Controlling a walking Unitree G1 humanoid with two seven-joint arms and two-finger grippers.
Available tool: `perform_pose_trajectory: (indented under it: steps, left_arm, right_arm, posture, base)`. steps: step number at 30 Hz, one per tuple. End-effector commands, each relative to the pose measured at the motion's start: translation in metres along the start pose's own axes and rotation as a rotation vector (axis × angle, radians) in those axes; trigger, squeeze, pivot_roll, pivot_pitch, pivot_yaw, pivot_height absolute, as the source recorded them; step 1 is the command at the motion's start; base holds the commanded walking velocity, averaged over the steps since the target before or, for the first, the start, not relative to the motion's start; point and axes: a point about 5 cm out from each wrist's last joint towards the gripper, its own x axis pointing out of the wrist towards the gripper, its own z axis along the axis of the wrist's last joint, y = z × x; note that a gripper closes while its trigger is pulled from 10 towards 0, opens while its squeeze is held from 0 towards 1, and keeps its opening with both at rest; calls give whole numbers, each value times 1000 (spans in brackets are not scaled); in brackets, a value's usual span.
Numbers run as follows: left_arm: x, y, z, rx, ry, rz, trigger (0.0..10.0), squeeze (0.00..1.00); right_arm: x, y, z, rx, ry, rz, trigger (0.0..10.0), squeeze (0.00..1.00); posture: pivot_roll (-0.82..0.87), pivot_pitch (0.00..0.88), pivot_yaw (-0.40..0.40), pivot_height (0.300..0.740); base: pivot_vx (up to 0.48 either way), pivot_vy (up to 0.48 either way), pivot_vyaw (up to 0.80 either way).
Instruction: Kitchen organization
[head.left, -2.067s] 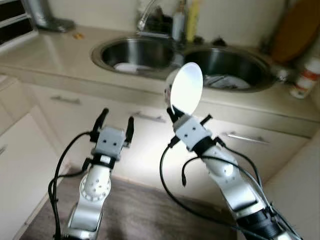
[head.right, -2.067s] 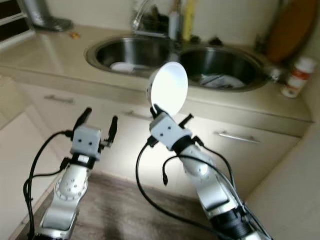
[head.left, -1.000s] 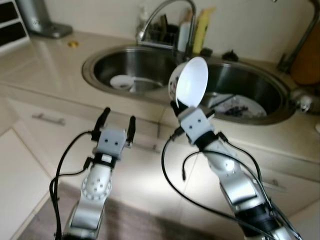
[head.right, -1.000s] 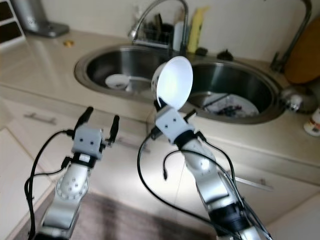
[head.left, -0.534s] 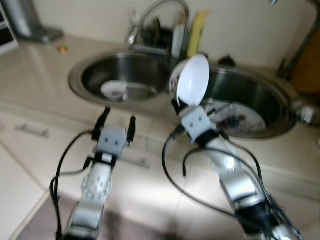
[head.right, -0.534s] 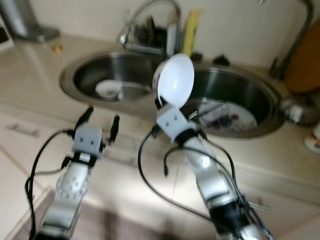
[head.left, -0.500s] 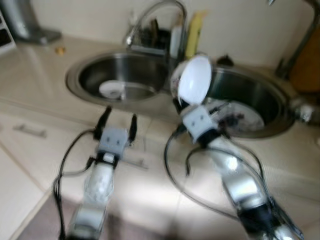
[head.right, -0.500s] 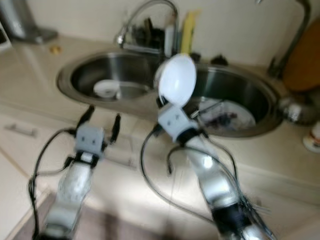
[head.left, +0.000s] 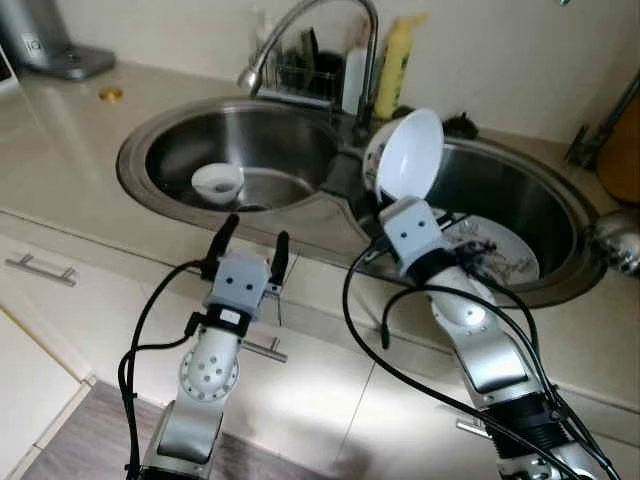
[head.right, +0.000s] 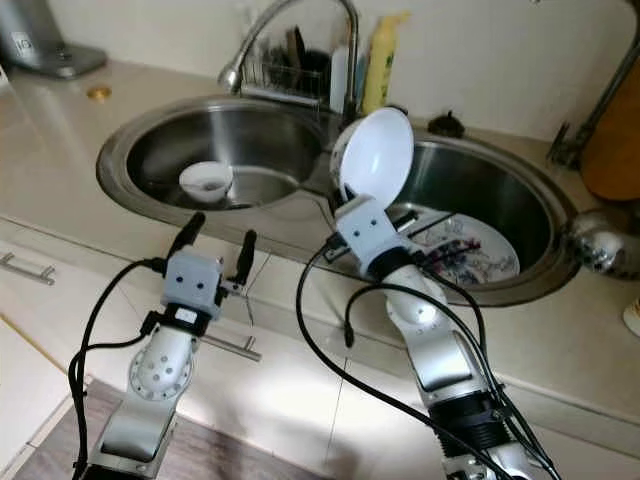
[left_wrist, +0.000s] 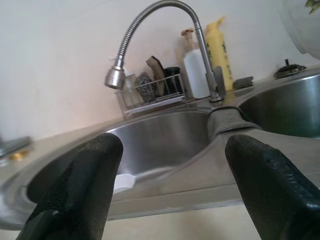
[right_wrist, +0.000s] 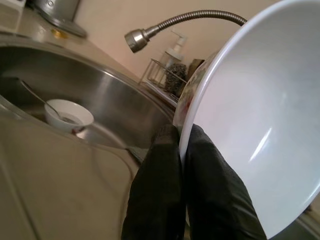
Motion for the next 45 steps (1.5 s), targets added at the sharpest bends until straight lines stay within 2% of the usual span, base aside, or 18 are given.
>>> perform_pose_trajectory:
  steps: [1,7,18,19,25,29,30,32,33,38,42,44,45]
  left_arm:
    - [0,0,1,6,-2,3,10000,0]
    - [1,-1,1,6,-1,5,10000,0]
    - [0,1,1,7,1,13,10000,0]
    - [0,0,1,5,2,11,10000,0]
    - [0,0,1,3,3,10,10000,0]
    - [1,-1,1,2,4,9,10000,0]
    - [1,-1,1,2,4,9,10000,0]
    - [2,-1,1,3,3,10,10000,0]
    - [2,-1,1,3,3,10,10000,0]
    - [2,-1,1,4,4,14,10000,0]
    - [2,-1,1,4,4,15,10000,0]
    - [2,-1,1,4,6,16,10000,0]
    - [2,-1,1,4,6,16,10000,0]
  right_arm:
    - [5,-7,-5,25,52,-8,10000,0]
    - [13,-11,-12,22,110,10,10000,0]
    - [19,-4,-16,38,166,39,10000,0]
    - [21,-7,-23,43,218,27,10000,0]
    - [25,-16,-33,61,309,5,10000,0]
    - [32,-30,-50,64,422,-37,10000,0]
    - [32,-30,-50,64,422,-37,10000,0]
    - [36,-46,-57,36,484,-65,10000,0]
    - [37,-49,-57,34,491,-67,10000,0]
    - [37,-61,-64,-32,567,2,10000,0]
    - [34,-80,-69,-140,652,121,10000,0]
    - [32,-90,-71,-161,689,166,10000,0]
    - [32,-90,-71,-161,689,166,10000,0]
  posture:
    - [117,0,-57,740]
    - [121,0,-60,740]
    - [124,0,-63,740]
    - [124,0,-63,740]
    - [122,0,-62,740]
    - [121,0,-59,740]
    - [121,0,-59,740]
    - [127,0,-62,740]
    - [127,0,-62,740]
    - [125,0,-64,740]
    - [121,0,-66,740]
    - [118,0,-67,740]
    - [118,0,-67,740]
  base:
    - [0,0,0]
    - [0,0,0]
    - [0,0,0]
    - [0,0,0]
    - [0,0,0]
    - [0,0,0]
    - [0,0,0]
    - [0,0,0]
    - [0,0,0]
    - [0,0,0]
    - [0,0,0]
    - [0,0,0]
    - [0,0,0]
